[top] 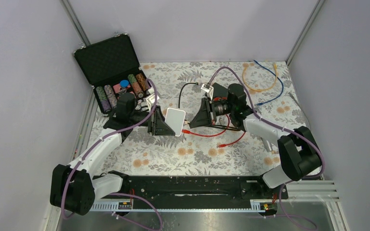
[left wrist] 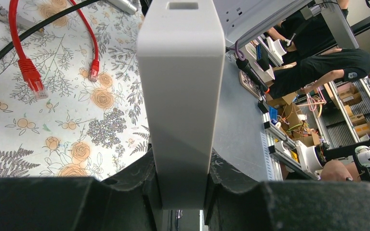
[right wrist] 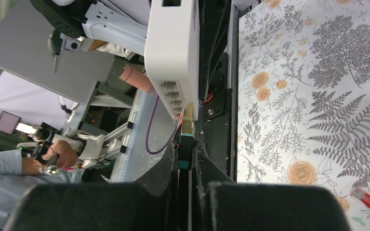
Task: Insert the plug into the switch port
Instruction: Pick up the connector from the center of the board, then insert the connector into the switch port.
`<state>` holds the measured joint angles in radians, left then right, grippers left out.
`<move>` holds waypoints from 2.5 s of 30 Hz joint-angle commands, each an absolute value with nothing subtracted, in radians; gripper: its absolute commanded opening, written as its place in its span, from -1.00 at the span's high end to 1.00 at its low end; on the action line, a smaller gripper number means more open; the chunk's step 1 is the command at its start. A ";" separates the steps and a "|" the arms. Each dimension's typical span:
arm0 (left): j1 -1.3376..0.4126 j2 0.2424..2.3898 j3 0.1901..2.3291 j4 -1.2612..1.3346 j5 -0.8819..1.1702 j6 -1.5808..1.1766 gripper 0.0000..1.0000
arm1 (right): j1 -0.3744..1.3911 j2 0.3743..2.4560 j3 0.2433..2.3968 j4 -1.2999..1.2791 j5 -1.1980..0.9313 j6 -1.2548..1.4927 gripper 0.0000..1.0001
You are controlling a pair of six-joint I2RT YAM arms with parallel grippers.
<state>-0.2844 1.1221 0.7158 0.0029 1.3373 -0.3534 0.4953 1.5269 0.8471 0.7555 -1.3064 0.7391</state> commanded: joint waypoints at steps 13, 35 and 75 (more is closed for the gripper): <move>-0.298 1.142 0.755 -0.051 1.338 -0.226 1.00 | 0.557 1.459 0.942 0.486 -1.274 0.524 1.00; -0.297 1.163 0.781 -0.211 1.342 -0.083 1.00 | 0.545 1.416 0.952 0.358 -1.233 0.423 1.00; -0.275 1.108 0.782 -0.140 1.333 -0.157 1.00 | 0.535 1.428 0.927 0.416 -1.221 0.480 1.00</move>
<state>-0.2764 1.1435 0.7727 -0.2096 1.2865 -0.1589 0.5385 1.4242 0.9131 0.3450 -1.2129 0.4442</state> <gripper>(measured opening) 0.276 0.087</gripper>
